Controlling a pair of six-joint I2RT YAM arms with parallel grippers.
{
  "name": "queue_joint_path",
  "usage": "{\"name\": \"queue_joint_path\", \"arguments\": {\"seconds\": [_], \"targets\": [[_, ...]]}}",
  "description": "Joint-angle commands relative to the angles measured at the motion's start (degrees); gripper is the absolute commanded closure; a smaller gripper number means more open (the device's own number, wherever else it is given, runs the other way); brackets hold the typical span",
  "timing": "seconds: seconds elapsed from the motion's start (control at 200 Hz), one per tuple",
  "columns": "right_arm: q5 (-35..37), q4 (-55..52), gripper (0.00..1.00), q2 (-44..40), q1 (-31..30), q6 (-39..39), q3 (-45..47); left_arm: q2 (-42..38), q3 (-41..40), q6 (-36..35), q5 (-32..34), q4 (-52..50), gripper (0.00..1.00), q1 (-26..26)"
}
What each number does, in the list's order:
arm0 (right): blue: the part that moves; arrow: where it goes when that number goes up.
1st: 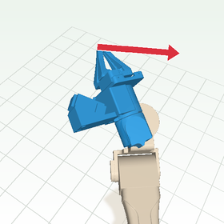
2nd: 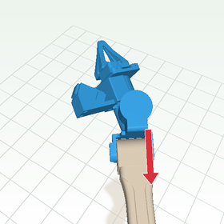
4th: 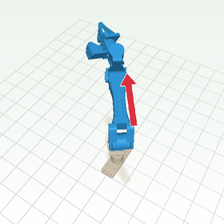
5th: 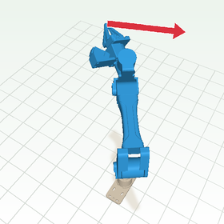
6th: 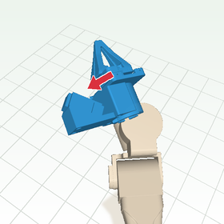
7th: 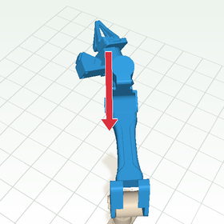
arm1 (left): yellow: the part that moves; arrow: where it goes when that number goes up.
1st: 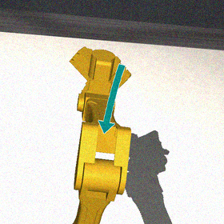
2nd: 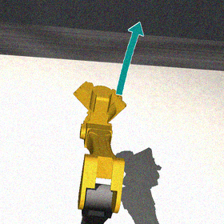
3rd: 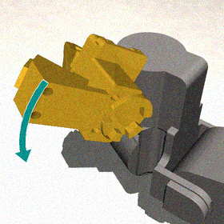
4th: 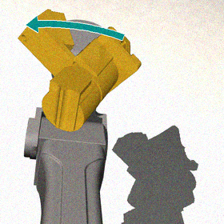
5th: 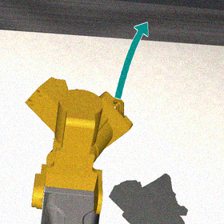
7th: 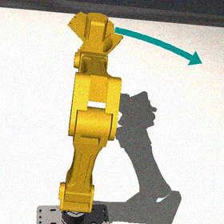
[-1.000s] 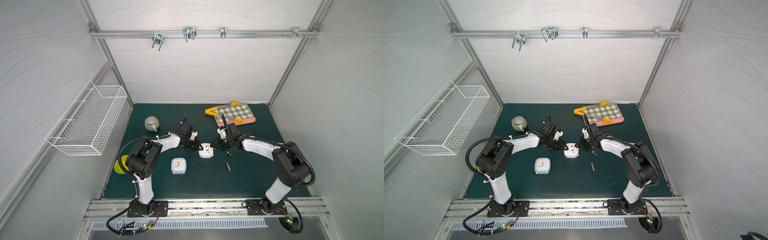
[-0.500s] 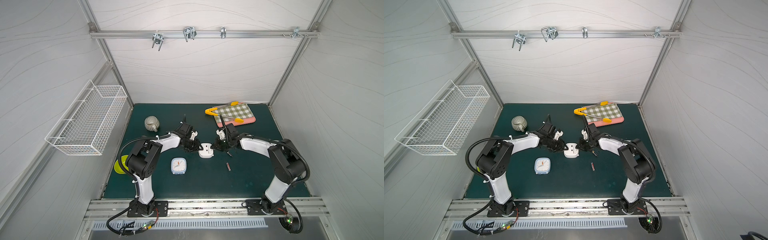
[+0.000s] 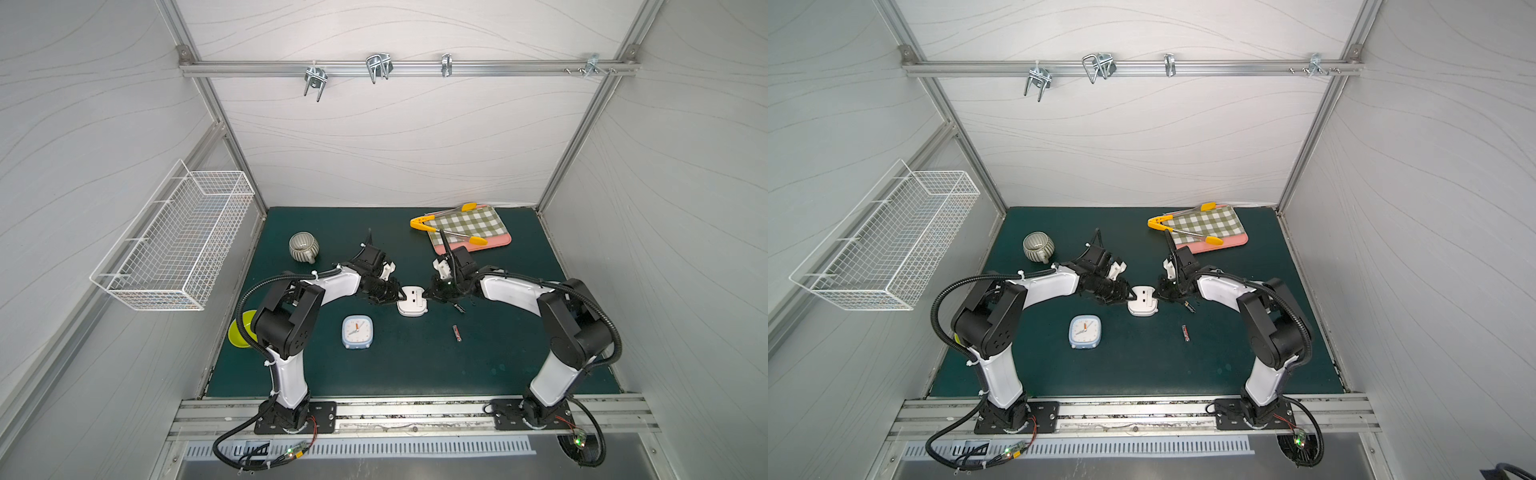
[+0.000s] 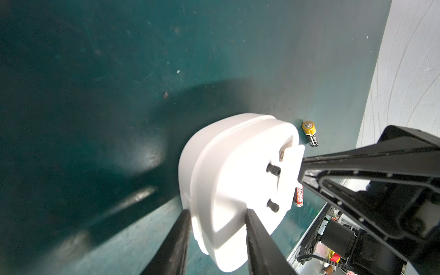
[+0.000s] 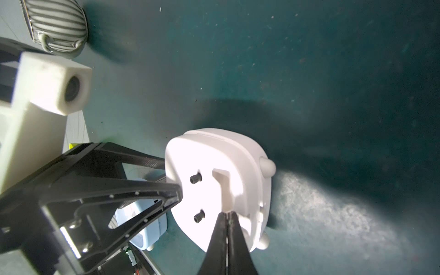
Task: Insert the battery into the alarm
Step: Remove the cover from the alarm, then place the cover at the center of the board.
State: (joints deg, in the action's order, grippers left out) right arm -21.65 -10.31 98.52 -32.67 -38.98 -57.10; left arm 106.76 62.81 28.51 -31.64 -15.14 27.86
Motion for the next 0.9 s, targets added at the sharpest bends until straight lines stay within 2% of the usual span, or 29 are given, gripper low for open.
{"name": "queue_joint_path", "arguments": {"seconds": [0.0, 0.16, 0.295, 0.515, 0.735, 0.825, 0.895], "targets": [[-0.5, -1.7, 0.96, -3.6, 0.4, 0.0, 0.6, 1.9, 0.7, -1.3, 1.1, -1.7, 0.60, 0.5], [-0.4, -2.5, 0.96, -6.7, 2.2, 0.1, 1.6, 2.1, 0.7, -1.2, 1.1, -1.7, 0.60, 0.6], [-0.4, -2.5, 0.96, -8.4, 6.9, 0.6, 3.4, 2.1, 0.6, -1.1, 0.9, -1.5, 0.60, 0.6], [-1.9, -0.5, 0.95, -4.2, 15.5, 1.7, 4.1, 2.1, 0.5, -0.9, 0.4, -1.0, 0.60, 0.6], [-0.5, 0.7, 0.93, 3.2, 16.7, 2.3, 2.2, 2.1, 0.5, -0.8, 0.2, -0.9, 0.60, 0.6], [-0.4, 0.6, 0.92, 4.1, 16.9, 2.4, 2.2, 1.8, 0.4, -0.9, 0.3, -1.0, 0.60, 0.6], [-0.3, 0.7, 0.87, 3.4, 17.1, 1.9, 2.6, 1.7, 0.4, -0.9, 0.3, -1.0, 0.60, 0.6]]}}
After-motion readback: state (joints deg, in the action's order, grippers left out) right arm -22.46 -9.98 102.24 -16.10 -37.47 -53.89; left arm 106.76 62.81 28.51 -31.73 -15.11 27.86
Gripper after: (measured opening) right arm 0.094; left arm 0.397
